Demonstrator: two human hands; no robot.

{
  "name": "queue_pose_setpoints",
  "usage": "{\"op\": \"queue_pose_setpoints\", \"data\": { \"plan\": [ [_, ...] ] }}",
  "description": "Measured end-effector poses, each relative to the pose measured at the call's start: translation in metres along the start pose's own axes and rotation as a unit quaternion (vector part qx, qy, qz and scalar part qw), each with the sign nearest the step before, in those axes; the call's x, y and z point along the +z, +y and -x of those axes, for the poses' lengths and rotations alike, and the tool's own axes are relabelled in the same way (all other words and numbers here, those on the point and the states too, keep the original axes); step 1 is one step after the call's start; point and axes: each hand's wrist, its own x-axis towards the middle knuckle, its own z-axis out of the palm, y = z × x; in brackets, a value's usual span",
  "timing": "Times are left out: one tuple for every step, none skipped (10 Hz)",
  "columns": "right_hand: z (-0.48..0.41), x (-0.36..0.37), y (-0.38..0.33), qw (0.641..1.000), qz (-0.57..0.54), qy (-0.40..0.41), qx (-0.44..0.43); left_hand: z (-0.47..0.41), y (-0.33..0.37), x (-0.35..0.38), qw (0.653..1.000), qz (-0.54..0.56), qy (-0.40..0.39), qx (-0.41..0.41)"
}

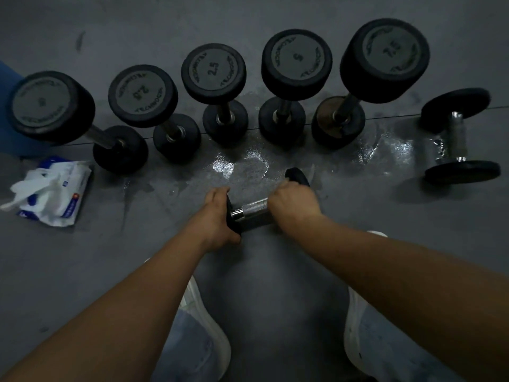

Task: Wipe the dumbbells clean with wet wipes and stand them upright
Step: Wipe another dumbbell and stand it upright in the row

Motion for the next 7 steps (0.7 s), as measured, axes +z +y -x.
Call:
{"op": "queue_pose_setpoints", "data": {
  "plan": [
    [0.008, -0.001, -0.003, 0.995, -0.079, -0.054, 0.021, -0.001, -0.001, 0.002, 1.000, 0.003, 0.000, 0.003],
    [0.016, 0.001, -0.013, 0.974, -0.223, -0.045, 0.018, -0.003, -0.002, 0.002, 1.000, 0.003, 0.004, 0.003],
    [0.020, 0.024, -0.018, 0.724, -0.631, -0.040, 0.276, -0.002, -0.002, 0.003, 1.000, 0.009, 0.009, 0.005],
    [0.034, 0.066, -0.022, 0.451, -0.834, -0.033, 0.316, 0.002, -0.003, 0.008, 1.000, 0.002, 0.020, 0.010],
    [0.024, 0.057, -0.015, 0.414, -0.836, -0.001, 0.360, 0.009, -0.002, 0.012, 0.999, -0.006, 0.034, 0.013],
    [0.013, 0.050, -0.010, -0.034, -0.928, 0.026, 0.369, 0.013, -0.002, 0.015, 0.999, -0.017, 0.035, 0.012],
    [0.002, 0.050, -0.009, -0.119, -0.916, 0.016, 0.383, 0.012, -0.002, 0.015, 0.999, -0.023, 0.037, 0.012]
  ]
}}
